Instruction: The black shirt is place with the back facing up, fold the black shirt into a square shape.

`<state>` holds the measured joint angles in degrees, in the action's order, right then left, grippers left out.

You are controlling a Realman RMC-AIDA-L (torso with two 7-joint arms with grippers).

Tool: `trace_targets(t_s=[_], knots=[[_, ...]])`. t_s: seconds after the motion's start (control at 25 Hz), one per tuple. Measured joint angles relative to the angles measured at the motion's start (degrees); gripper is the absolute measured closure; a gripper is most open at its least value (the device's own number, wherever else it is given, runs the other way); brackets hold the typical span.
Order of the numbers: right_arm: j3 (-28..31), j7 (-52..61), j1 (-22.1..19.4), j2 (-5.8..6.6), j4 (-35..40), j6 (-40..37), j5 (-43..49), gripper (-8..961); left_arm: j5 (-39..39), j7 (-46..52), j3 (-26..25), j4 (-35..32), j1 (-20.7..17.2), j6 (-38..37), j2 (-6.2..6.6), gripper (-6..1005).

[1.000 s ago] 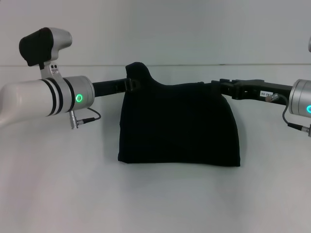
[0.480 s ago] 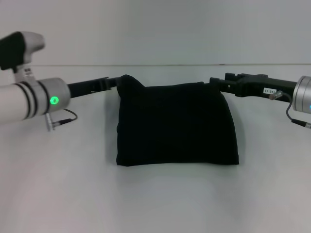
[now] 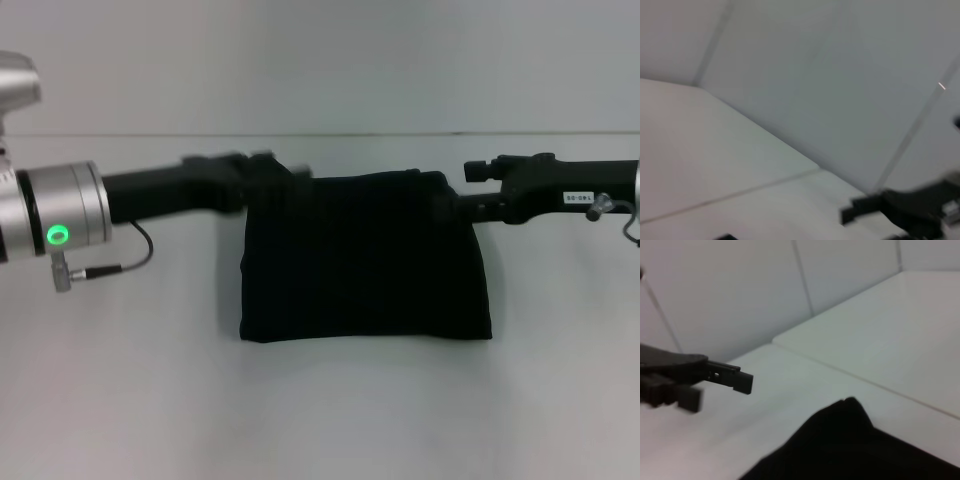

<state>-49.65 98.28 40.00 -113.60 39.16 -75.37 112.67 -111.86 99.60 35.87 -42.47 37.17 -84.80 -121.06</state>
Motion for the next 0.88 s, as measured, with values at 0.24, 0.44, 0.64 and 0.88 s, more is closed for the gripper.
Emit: trace_targets(t_s=[0.24,0.44,0.64,0.88], knots=[[-0.3,0.6,2.1,-0.26,2.3,-1.5,6.3,26,-7.5,-5.8,3.4,-0.1,2.2,-2.8,0.54,133],[-1.9,0.5,4.3,-2.25,2.6,-0.6,11.7,29,-9.7,-8.7,6.1,-0.2,2.7,-1.7,0.22,51],[-2.1,0.7,4.8,-3.39,2.9,0.7,14.2,29,-10.5,-9.9,7.2,-0.3,2.8,-1.3,0.15,50],[-1.6,0.6,4.4,-3.25,3.0,1.5,14.2,29,-11.1,-10.2,7.1,-0.4,2.8,1.1,0.12,50]])
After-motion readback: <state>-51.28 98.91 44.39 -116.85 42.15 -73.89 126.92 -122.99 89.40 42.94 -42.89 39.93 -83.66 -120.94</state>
